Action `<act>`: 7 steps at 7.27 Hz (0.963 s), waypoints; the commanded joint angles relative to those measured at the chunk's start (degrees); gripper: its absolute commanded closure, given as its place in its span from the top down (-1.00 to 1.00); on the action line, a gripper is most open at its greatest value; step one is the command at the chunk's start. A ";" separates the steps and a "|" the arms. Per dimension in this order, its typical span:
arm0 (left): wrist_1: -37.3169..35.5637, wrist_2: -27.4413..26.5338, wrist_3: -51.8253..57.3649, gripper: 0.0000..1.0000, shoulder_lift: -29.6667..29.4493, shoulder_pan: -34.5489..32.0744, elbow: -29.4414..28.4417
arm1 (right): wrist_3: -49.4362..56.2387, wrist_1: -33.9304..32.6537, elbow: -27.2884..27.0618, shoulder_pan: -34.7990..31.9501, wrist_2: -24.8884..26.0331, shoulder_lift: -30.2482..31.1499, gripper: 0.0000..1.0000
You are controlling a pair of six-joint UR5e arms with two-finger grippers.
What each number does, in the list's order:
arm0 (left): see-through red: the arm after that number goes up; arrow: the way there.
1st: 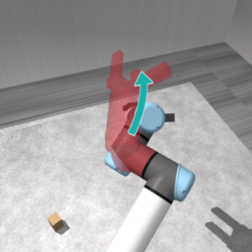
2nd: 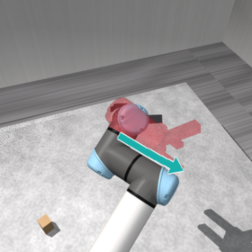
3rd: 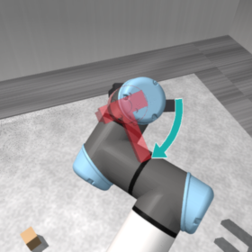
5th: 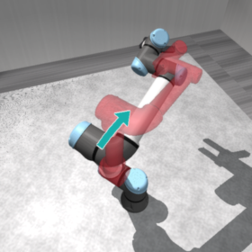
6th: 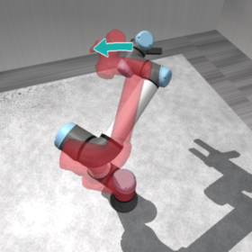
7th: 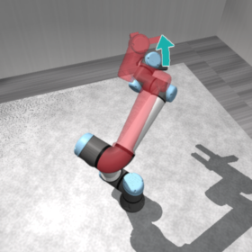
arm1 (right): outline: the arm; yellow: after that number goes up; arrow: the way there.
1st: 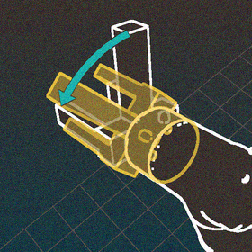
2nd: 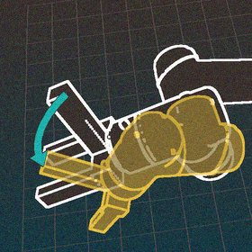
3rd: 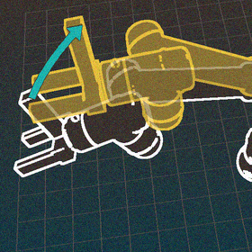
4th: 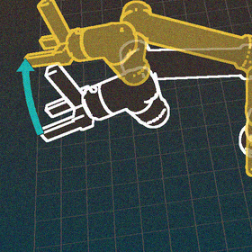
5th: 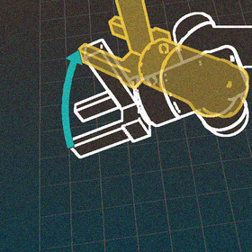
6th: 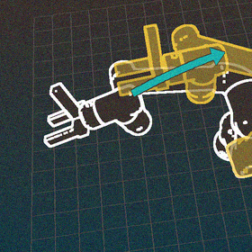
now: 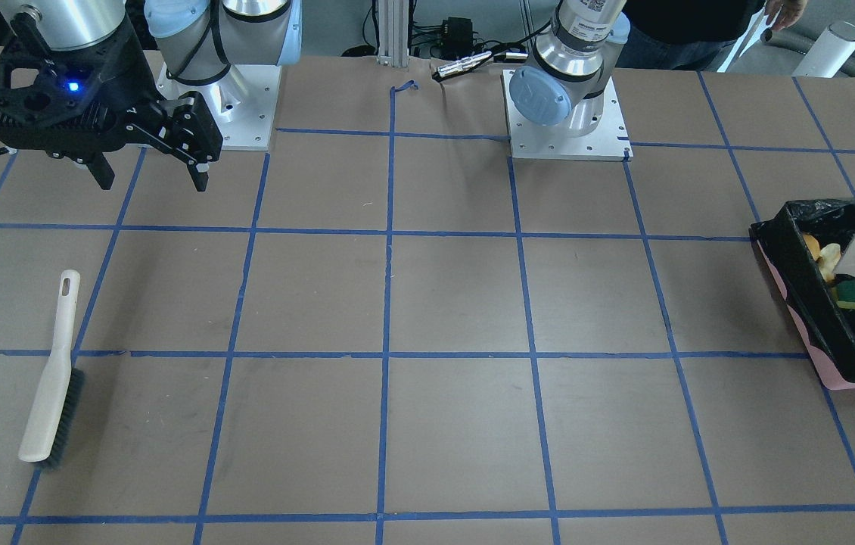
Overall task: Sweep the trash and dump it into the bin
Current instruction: 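Tip the dustpan further to empty it while the right gripper releases the brush and rises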
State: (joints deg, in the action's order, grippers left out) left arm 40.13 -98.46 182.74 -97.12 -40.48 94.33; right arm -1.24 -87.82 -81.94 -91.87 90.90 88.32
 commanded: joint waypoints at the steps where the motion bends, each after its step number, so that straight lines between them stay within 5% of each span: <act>1: 25.93 5.42 -10.78 -1.00 1.49 -5.12 -9.74 | 2.10 -1.21 -0.94 0.02 -0.46 0.97 0.98; 4: 39.10 14.32 -28.58 -1.00 -0.61 -13.00 -11.71 | 4.58 -2.97 -1.82 0.02 -0.29 1.68 1.00; 7: 39.59 17.24 -49.63 -1.00 -9.28 -21.64 -11.89 | 4.93 -2.88 -1.82 0.02 -0.29 1.68 1.00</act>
State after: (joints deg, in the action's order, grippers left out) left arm 79.42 -82.24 139.95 -102.55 -59.04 82.58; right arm 3.60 -90.72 -83.75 -91.84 90.61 89.97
